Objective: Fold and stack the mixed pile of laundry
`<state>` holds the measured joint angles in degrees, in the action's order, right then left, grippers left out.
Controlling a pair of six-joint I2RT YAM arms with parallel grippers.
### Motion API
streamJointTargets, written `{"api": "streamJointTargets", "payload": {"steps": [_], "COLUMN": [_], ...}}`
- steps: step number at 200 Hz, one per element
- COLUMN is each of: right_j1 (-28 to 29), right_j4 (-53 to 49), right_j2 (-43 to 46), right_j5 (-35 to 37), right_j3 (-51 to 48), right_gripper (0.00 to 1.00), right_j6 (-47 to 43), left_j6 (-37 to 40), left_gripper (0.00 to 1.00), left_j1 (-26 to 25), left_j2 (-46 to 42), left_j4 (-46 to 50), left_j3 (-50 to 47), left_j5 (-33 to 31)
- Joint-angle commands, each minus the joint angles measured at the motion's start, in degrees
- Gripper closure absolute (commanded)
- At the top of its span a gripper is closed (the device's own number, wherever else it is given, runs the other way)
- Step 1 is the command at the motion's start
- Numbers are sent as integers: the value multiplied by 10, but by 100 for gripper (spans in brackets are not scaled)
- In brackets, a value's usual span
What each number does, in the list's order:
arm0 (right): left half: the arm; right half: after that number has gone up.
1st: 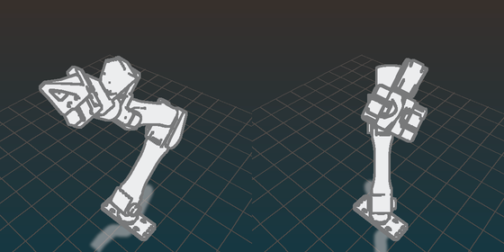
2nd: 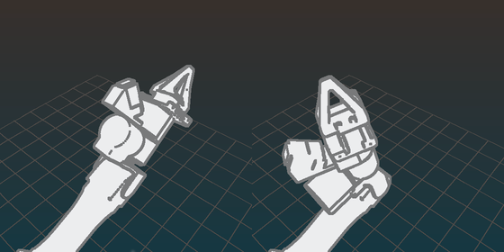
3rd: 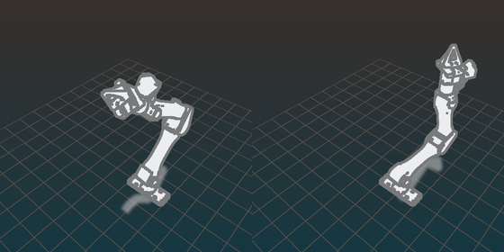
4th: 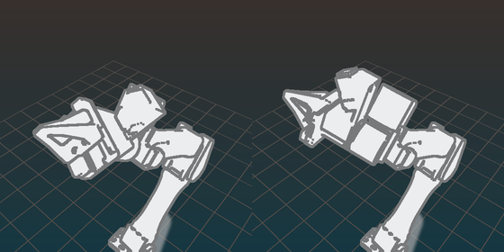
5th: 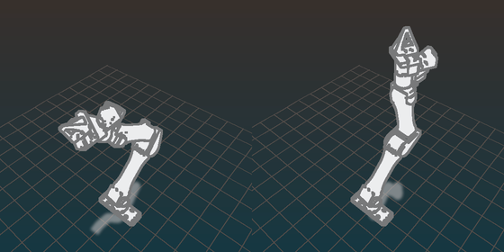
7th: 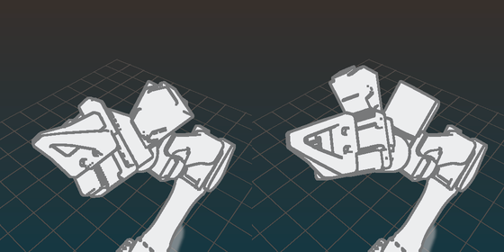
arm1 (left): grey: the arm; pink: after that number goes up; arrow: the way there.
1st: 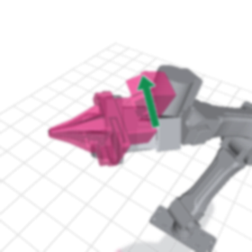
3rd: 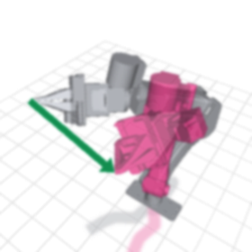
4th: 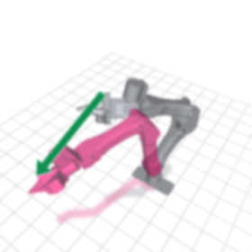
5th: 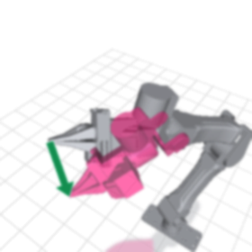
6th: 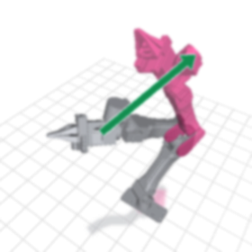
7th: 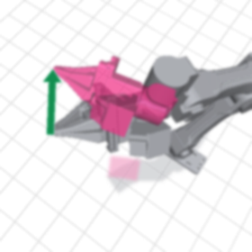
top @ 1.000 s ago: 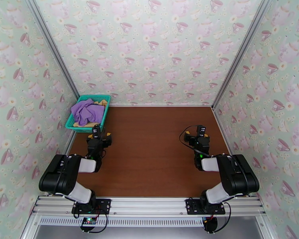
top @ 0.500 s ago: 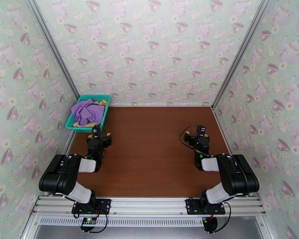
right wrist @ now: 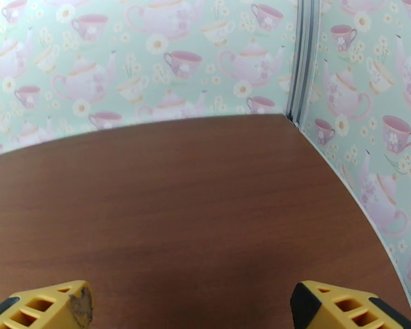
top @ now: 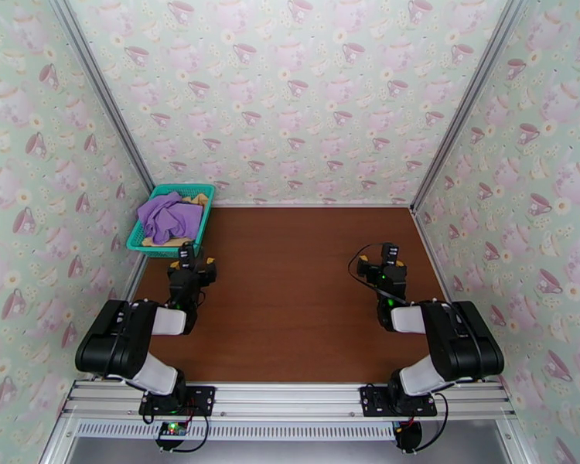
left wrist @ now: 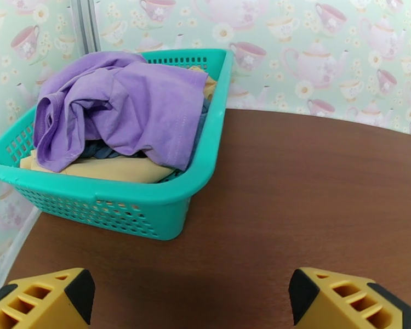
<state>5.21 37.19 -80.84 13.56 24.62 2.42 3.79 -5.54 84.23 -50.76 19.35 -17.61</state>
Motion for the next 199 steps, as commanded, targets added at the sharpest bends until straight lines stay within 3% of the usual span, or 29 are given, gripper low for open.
{"api": "streamJointTargets", "payload": {"steps": [1,16,36,52,77,98,115,160,199], "right_j1": [8,12,22,30,46,56,65,96,123], "right_j4": [-336,-521,-705,-796,-863,-869,-862,-820,-786], "right_j2": [132,147,134,121,104,85,62,-9,-62], "right_j5": [45,21,-9,-44,-66,-83,-94,-106,-109], "right_j3": [165,279,395,444,477,485,492,494,494], "right_gripper": [0,0,0,0,1,5,9,13,14], "right_j6": [55,94,163,194,210,215,216,213,215], "left_j6": [5,-108,-203,-222,-206,-218,-231,-224,-207], "left_gripper": [0,0,0,1,0,0,12,14,14], "left_j1": [-46,-36,-15,4,60,127,168,200,201], "left_j2": [-170,-266,-267,-211,-71,47,126,268,345], "left_j4": [145,405,664,809,962,1019,1032,992,949], "left_j3": [40,160,343,485,668,766,821,898,917], "left_j5": [-123,-175,-191,-140,5,125,170,207,180]}}
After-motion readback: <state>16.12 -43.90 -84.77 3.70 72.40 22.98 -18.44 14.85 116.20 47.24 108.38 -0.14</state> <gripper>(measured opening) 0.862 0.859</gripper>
